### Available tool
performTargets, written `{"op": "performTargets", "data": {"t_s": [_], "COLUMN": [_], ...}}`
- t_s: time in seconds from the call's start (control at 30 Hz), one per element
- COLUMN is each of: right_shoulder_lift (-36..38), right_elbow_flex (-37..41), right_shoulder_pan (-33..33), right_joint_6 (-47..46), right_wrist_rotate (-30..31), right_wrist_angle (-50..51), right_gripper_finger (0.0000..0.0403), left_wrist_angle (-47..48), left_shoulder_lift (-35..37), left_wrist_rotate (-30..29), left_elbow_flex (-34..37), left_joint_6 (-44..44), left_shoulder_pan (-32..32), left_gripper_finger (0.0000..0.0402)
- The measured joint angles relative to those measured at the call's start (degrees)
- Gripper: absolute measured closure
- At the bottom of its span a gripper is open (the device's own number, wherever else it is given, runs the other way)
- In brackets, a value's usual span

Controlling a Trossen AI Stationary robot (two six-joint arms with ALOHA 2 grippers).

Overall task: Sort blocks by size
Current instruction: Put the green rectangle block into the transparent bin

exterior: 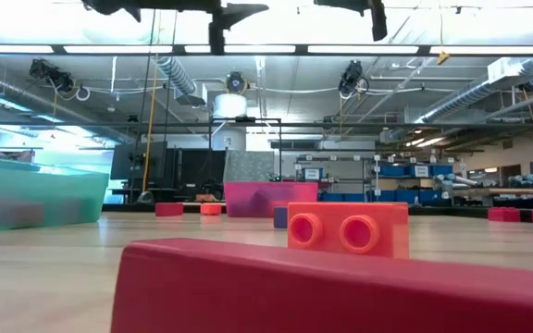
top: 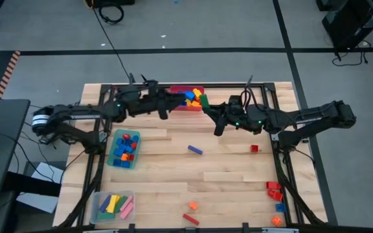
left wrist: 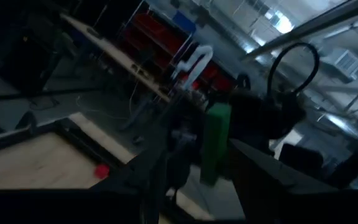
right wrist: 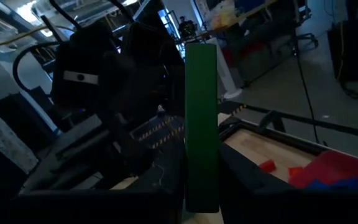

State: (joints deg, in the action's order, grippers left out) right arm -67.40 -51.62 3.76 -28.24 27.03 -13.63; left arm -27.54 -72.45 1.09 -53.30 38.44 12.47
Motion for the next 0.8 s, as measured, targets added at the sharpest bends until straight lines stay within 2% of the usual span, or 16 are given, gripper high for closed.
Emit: {"op": "performTargets", "data": {"t_s": [0.17,0.3,0.47,0.6,0.7,0.8], "right_shoulder_lift": [0.09,0.07,0.11,0.11,0.11,0.11], "right_elbow_flex": [0.0,0.0,0.0,0.0,0.0,0.0], "right_shoulder_pan": [-0.9,-2.16,-4.06,-4.4,-4.38,-4.38], "right_joint_6": [0.12,0.04,-0.05,-0.06,-0.06,-0.06], "right_wrist_rotate": [-1.56,-1.68,-4.83,-6.34,-7.05,-7.32], "right_wrist_angle": [-0.96,-0.94,-1.35,-1.36,-1.35,-1.27], "right_gripper_finger": [0.0331,0.0331,0.0331,0.0331,0.0331,0.0331], "left_wrist_angle": [-2.11,-2.17,-1.91,-0.51,-0.1,0.05], "left_shoulder_lift": [-6.33,-11.37,-15.77,-18.02,-19.25,-19.97], "left_wrist_rotate": [-0.31,3.29,7.98,9.34,10.23,10.33], "left_elbow_flex": [-4.89,-10.36,-15.74,-18.74,-20.13,-20.81], "left_joint_6": [1.19,1.0,0.97,0.89,0.87,0.85], "left_shoulder_pan": [0.0,0.02,0.07,0.04,0.0,0.02], "left_gripper_finger": [0.0224,0.0224,0.0224,0.0225,0.024,0.0278]}}
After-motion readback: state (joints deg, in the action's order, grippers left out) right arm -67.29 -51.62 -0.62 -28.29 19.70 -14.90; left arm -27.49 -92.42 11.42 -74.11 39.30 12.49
